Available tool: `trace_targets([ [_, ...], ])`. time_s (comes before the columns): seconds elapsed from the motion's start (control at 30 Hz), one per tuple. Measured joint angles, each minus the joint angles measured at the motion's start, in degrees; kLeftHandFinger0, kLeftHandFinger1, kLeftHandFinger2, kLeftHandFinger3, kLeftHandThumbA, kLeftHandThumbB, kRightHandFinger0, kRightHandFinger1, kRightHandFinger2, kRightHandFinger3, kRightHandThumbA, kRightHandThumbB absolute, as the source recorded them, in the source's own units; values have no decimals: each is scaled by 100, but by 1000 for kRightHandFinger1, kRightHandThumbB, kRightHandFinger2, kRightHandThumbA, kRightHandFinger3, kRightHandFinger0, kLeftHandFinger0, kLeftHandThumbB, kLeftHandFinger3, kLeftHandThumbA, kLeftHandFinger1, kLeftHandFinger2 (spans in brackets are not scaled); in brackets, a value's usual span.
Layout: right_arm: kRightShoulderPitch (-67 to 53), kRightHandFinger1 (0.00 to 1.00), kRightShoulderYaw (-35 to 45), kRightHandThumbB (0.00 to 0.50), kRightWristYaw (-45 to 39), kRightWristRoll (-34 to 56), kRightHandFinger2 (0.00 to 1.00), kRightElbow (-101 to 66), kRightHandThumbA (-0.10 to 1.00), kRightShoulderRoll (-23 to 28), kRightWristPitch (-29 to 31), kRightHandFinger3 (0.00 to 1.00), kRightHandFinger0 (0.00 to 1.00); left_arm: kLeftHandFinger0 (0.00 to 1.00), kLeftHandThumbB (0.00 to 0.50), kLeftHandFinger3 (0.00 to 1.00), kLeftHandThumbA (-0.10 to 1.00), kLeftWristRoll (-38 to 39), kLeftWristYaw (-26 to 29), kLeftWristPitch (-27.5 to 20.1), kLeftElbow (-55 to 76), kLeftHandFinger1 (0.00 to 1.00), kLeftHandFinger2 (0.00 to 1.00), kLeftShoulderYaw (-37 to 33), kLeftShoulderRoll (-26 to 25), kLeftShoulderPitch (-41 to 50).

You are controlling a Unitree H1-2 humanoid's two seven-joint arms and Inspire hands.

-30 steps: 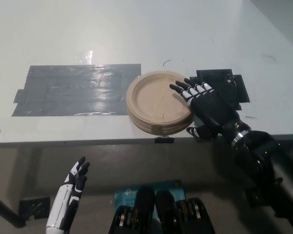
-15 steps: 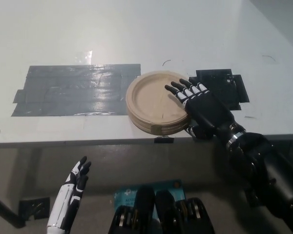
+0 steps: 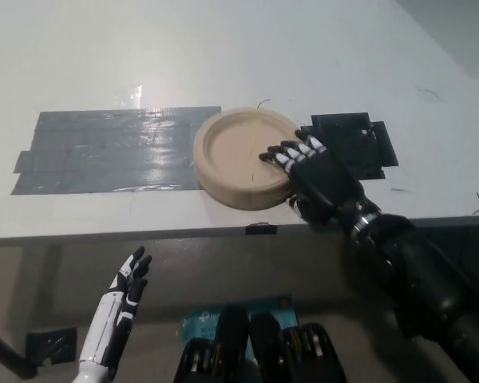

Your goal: A stack of plates is kept in the middle of the desk close to the robot and the robot grabs the stack with its right hand, picks it up and hands it to a person.

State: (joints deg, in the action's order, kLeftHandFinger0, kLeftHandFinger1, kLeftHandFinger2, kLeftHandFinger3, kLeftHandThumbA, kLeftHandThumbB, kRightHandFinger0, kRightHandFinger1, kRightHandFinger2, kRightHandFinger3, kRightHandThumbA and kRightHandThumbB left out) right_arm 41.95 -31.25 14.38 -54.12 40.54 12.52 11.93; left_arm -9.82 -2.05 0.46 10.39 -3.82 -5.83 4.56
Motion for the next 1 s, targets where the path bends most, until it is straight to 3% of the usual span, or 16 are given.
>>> trace_targets([
  [0.03,78,326,-34,209,255,-31,856,245,-100,-38,27,523,0,1000,0,1000,1000,2,0,10,0,1000,1000,-1,0,-12],
  [0.07,105,434,-46,205,371,-49,959,361,-100,-50,47,657,0,1000,0,1000,1000,2,0,14,-1,1000,1000,0,0,-12],
  [0.13,158,549,-70,181,677,-70,1000,591,-100,-64,100,823,0,1000,0,1000,1000,3,0,22,-2,1000,1000,0,-5,-12],
  [0.23,210,563,-96,194,1190,-86,1000,952,-100,-77,209,845,0,1000,0,1000,1000,10,0,32,-2,1000,1000,0,-9,-23],
  [0.37,202,508,-133,210,1770,-109,964,1180,-100,-68,330,860,0,1000,0,1000,1000,20,-1,49,-2,1000,1000,1,-11,-40],
  [0.47,150,380,-165,224,2194,-126,864,1243,-100,-49,402,702,0,1000,0,1000,1000,30,-1,64,-2,1000,1000,0,-12,-59],
  [0.53,117,220,-169,217,2406,-145,735,1221,-100,-27,447,484,0,1000,0,1000,1000,36,-2,67,-2,1000,1000,0,-11,-77],
  [0.6,72,189,-166,220,2628,-171,708,1127,-100,1,483,522,0,1000,0,1000,1000,49,-2,72,-2,1000,1000,2,-12,-97],
  [0.67,-14,67,-131,196,2754,-196,628,824,-100,66,505,308,0,1000,0,1000,1000,59,-4,75,0,1000,1000,-1,-12,-112],
  [0.7,-62,60,-118,194,2774,-205,629,672,-100,100,510,308,0,1000,0,1000,1000,60,-4,76,-1,1000,1000,-1,-14,-117],
  [0.8,-252,50,-10,186,2777,-206,662,59,-100,197,509,184,0,992,0,1000,1000,63,-3,84,-2,1000,1000,2,-17,-130],
  [1.0,-561,27,166,207,2628,-207,634,-1043,-100,347,505,139,0,983,0,1000,1000,64,-2,89,-4,1000,1000,4,-17,-182],
])
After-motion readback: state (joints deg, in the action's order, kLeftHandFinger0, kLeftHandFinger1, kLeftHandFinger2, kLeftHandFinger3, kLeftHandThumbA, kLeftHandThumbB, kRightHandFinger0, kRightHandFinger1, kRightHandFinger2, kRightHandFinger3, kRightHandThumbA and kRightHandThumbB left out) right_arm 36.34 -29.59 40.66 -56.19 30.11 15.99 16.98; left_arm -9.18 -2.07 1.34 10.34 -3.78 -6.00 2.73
